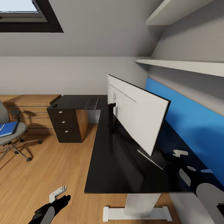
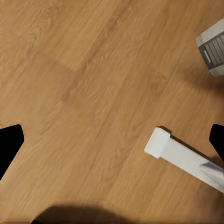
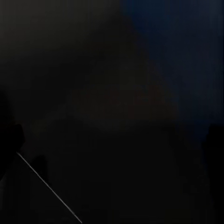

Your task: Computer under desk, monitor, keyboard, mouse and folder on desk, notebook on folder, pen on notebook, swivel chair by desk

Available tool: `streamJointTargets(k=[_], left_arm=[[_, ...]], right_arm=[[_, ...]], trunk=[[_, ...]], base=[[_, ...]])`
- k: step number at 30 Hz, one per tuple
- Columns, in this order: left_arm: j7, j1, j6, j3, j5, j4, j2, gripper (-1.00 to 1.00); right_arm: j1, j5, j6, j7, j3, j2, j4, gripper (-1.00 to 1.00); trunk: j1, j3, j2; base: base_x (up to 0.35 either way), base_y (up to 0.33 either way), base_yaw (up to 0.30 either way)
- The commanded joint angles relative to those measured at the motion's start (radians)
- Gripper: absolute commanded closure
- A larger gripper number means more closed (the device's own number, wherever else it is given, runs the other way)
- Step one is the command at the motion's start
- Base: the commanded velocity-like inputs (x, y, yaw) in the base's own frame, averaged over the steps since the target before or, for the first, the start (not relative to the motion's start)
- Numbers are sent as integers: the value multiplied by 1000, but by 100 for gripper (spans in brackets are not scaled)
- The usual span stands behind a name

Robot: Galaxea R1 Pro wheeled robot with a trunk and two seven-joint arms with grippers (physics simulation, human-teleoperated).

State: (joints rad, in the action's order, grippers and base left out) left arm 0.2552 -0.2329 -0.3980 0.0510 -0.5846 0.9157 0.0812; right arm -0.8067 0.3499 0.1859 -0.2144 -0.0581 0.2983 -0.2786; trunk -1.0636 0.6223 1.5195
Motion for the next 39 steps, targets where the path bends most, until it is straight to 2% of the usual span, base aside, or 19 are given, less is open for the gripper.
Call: streamJointTargets(k=[1, 21, 39], left_arm=[[7, 0, -4, 0, -11, 2, 0, -100], [7, 0, -4, -3, -11, 2, 0, -100], [7, 0, -4, -3, -11, 2, 0, -100]], right_arm=[[0, 12, 0, -4, -7, 1, 45, -100], [0, 12, 0, -5, -8, 1, 45, -100], [0, 12, 0, -4, -8, 1, 45, -100]], trunk=[[0, 1, 0], [0, 1, 0], [0, 1, 0]], base=[[-122, 0, 0], [-22, 0, 0], [-130, 0, 0]])
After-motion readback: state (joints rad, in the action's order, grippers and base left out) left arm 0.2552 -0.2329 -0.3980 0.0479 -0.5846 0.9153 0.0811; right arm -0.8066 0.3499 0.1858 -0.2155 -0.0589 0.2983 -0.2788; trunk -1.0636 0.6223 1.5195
